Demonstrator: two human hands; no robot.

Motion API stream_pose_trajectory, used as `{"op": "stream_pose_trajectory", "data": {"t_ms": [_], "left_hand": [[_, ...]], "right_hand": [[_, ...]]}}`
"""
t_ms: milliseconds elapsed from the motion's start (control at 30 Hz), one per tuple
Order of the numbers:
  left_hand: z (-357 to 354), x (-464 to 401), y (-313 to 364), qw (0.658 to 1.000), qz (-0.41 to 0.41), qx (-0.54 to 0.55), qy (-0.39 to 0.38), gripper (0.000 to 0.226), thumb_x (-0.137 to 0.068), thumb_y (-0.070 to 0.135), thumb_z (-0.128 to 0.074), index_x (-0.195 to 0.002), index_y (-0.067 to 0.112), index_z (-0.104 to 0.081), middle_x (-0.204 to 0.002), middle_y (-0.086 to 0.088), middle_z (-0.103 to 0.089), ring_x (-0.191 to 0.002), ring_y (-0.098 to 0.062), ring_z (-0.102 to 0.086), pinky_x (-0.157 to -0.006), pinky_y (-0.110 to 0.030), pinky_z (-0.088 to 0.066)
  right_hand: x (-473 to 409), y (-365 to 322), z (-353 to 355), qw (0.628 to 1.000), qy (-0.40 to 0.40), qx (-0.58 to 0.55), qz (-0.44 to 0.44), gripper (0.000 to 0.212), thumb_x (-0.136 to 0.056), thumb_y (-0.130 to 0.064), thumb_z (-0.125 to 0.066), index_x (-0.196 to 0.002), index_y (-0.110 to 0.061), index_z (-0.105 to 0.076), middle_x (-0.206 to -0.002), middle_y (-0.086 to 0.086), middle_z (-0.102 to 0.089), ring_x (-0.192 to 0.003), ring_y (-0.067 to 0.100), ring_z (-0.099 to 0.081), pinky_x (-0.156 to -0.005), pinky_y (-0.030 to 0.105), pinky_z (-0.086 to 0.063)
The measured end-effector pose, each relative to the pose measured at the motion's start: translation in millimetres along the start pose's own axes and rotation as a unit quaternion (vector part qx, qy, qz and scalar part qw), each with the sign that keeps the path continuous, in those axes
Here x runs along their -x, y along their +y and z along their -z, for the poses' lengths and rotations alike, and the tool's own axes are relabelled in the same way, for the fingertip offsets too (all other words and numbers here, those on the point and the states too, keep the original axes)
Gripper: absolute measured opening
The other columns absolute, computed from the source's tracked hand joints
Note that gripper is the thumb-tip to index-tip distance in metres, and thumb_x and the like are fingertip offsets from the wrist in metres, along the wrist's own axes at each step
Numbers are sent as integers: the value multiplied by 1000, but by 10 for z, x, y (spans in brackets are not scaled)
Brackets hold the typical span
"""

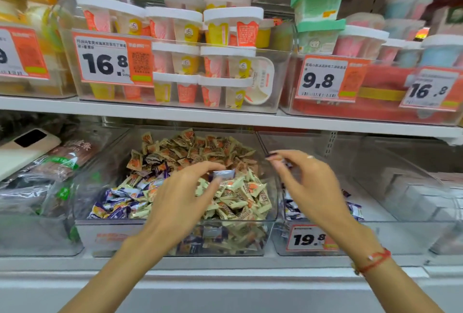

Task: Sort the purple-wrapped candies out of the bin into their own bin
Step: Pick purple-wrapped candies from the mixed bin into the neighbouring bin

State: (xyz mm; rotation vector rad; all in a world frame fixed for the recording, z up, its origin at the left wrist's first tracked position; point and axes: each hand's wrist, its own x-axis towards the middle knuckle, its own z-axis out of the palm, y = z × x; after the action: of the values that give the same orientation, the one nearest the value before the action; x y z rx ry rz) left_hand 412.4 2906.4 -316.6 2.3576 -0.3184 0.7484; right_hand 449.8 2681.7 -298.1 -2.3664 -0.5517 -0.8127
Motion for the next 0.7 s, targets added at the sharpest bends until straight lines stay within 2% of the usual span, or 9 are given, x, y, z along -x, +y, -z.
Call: {"op": "stream_pose_trajectory", "data": {"t_ms": [67, 167, 267, 367, 467, 533, 600, 667, 700], "left_hand": [[-147, -65, 253, 999, -42, 21, 1, 25, -93, 31, -56, -117, 35, -61, -103, 26, -60, -90, 16, -52, -76, -4, -40], [-493, -273, 637, 994, -105, 11, -19, 25, -96, 29, -53, -119, 32, -60, -111, 18, -63, -101, -1, -55, -84, -22, -47], [-901, -480, 904, 984, -168, -35, -53, 27, -97, 24, -50, -122, 25, -60, -112, 9, -65, -102, -12, -55, -82, -28, -43], [-1152, -581, 958, 983, -158, -64, -74, 33, -97, 21, -49, -129, 23, -57, -121, 5, -64, -114, -17, -52, -94, -32, -39], [-1113, -512, 852, 988, -137, -54, -51, 35, -96, 23, -49, -130, 25, -55, -126, 9, -60, -120, -11, -48, -100, -28, -35], [-926, -395, 691, 989, -131, -61, -32, 31, -95, 24, -52, -125, 27, -58, -121, 13, -61, -115, -6, -50, -96, -24, -36], [-668, -259, 458, 990, -118, -81, -2, 25, -91, 25, -58, -115, 29, -63, -110, 17, -64, -104, -2, -56, -82, -16, -41], [-391, -125, 148, 991, -75, -107, 33, 21, -88, 24, -63, -108, 29, -66, -103, 19, -65, -94, 1, -56, -64, -7, -35], [-255, -70, -23, 990, -41, -126, 40, 21, -88, 24, -64, -108, 29, -66, -103, 19, -65, -94, 1, -55, -60, -6, -33]], "right_hand": [[62, 291, 226, 996, 32, 66, -42, 21, -95, -35, -54, -112, -35, -65, -100, -16, -67, -81, 6, -57, -64, 26, -42], [123, 672, 454, 986, 57, 120, -102, 19, -94, -33, -57, -110, -34, -66, -96, -8, -69, -78, 12, -57, -60, 26, -37], [216, 929, 470, 978, 3, 152, -143, 24, -94, -34, -55, -115, -35, -66, -99, -5, -68, -78, 12, -57, -61, 29, -45], [300, 1034, 425, 970, -81, 164, -157, 32, -92, -32, -58, -124, -37, -61, -106, -4, -66, -98, 16, -59, -75, 36, -52], [280, 992, 410, 978, -59, 145, -139, 31, -91, -27, -61, -120, -35, -63, -107, -8, -66, -99, 14, -59, -77, 32, -51], [260, 849, 370, 989, -10, 110, -101, 25, -90, -24, -61, -113, -34, -66, -99, -14, -65, -92, 9, -60, -72, 27, -50], [238, 604, 288, 996, 41, 62, -52, 20, -89, -21, -63, -104, -33, -69, -89, -19, -64, -82, 3, -58, -67, 24, -50], [213, 317, 142, 998, 51, 24, 14, 16, -90, -19, -65, -99, -31, -70, -84, -19, -65, -76, 1, -57, -63, 23, -51], [197, 172, 48, 998, 43, 6, 46, 14, -90, -20, -64, -98, -30, -70, -84, -18, -66, -76, 1, -57, -63, 23, -51]]}}
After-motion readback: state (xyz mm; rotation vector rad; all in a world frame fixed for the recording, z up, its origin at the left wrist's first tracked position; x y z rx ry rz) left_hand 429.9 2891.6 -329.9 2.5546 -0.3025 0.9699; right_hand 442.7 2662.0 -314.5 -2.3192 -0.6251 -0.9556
